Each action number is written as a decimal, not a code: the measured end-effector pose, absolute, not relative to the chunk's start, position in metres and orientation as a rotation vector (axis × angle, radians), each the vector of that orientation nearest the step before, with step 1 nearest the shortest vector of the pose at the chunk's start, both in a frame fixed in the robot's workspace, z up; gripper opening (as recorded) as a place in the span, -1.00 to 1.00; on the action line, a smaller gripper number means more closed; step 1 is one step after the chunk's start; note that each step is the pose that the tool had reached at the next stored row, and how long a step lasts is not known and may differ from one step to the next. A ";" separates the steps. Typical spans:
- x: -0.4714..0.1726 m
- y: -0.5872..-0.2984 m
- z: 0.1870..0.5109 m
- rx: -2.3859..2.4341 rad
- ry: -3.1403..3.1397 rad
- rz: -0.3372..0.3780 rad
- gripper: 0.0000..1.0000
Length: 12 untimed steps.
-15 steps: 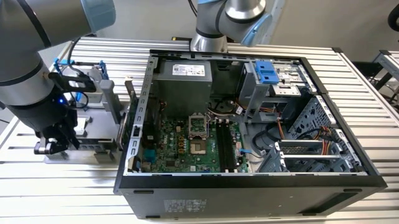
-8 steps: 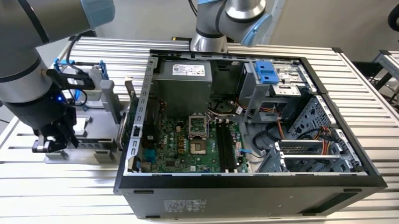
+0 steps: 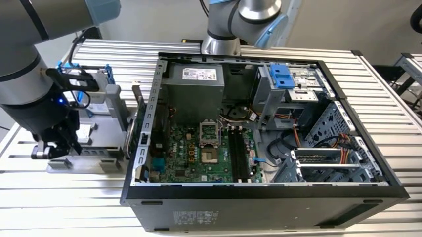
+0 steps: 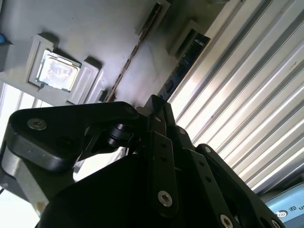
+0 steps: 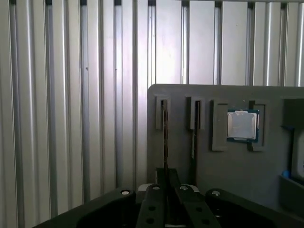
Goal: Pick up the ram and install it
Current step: 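Pick up the ram and move it above insertion slot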
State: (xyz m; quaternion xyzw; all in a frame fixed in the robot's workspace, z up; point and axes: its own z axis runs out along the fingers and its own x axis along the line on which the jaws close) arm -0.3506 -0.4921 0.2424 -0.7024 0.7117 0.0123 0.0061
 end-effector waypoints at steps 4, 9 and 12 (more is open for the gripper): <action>-0.351 -0.492 0.246 -2.198 2.227 0.038 -1.00; -0.351 -0.492 0.250 -2.198 2.227 0.038 -1.00; -0.351 -0.492 0.253 -2.198 2.227 0.038 -1.00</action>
